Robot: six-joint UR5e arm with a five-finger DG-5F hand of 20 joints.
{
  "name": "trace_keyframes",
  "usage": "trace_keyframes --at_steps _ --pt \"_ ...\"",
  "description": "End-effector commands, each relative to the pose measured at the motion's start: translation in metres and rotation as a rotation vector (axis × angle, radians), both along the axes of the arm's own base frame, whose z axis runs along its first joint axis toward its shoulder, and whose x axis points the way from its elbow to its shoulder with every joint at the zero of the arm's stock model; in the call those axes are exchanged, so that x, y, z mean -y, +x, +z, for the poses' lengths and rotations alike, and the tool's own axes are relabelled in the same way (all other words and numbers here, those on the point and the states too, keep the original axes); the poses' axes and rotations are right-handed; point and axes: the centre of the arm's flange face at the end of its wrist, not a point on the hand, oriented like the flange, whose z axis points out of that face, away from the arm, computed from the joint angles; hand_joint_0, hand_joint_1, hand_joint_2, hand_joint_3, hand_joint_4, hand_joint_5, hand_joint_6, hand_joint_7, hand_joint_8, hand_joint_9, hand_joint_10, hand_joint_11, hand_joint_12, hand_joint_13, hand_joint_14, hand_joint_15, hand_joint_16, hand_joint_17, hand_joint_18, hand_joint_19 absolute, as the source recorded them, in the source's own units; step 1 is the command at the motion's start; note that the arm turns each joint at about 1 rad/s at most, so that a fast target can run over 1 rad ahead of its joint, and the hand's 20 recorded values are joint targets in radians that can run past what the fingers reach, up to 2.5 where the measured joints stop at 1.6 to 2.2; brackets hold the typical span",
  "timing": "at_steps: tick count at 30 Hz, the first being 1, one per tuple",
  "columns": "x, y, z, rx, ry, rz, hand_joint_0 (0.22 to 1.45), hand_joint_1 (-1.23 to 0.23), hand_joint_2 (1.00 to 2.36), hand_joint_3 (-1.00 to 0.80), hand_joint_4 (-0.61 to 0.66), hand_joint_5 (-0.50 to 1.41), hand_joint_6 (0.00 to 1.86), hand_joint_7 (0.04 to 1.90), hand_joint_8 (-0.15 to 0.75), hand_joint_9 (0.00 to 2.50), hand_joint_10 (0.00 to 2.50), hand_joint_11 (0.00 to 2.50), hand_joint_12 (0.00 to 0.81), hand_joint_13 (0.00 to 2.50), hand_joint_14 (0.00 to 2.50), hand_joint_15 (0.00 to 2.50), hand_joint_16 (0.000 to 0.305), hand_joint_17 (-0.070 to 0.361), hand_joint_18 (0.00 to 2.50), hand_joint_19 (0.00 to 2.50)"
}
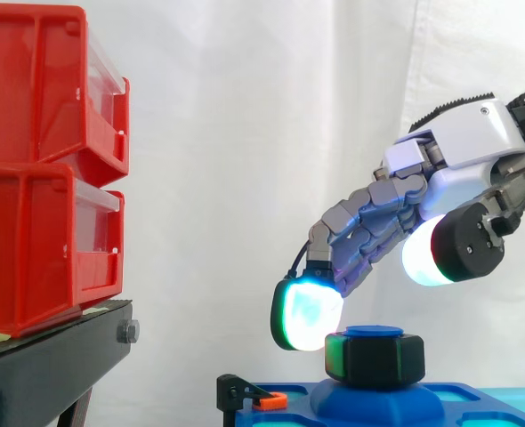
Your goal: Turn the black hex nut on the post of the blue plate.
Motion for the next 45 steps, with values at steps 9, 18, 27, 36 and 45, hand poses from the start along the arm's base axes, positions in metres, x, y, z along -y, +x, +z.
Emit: trace_keyframes --at_steps 9,18,27,36,45 --pt "0.021 -0.006 0.0 -0.001 -0.004 0.007 0.48 -0.41 1.0 -0.5 0.23 -0.18 0.5 0.8 0.265 0.41 0.0 0.0 0.388 0.44 0.01 0.11 0.058 0.131 0.2 0.19" --pt "0.031 -0.009 0.0 0.003 -0.003 0.009 0.48 -0.41 1.0 -0.5 0.23 -0.18 0.5 0.8 0.264 0.41 0.0 0.0 0.388 0.44 0.0 0.11 0.058 0.131 0.2 0.2" --pt "0.02 -0.002 0.003 0.038 -0.006 0.018 0.48 -0.41 1.0 -0.5 0.23 -0.18 0.5 0.8 0.264 0.41 0.0 0.0 0.387 0.44 0.0 0.11 0.058 0.131 0.2 0.2" --pt "0.005 0.009 0.007 0.095 -0.013 0.029 0.48 -0.41 1.0 -0.5 0.23 -0.18 0.5 0.8 0.265 0.42 0.0 0.0 0.387 0.45 0.0 0.1 0.058 0.131 0.2 0.2" --pt "-0.023 0.017 0.007 0.1 -0.021 0.021 0.48 -0.41 1.0 -0.5 0.24 -0.18 0.5 0.8 0.267 0.42 0.0 0.0 0.387 0.45 0.0 0.11 0.058 0.131 0.2 0.2"
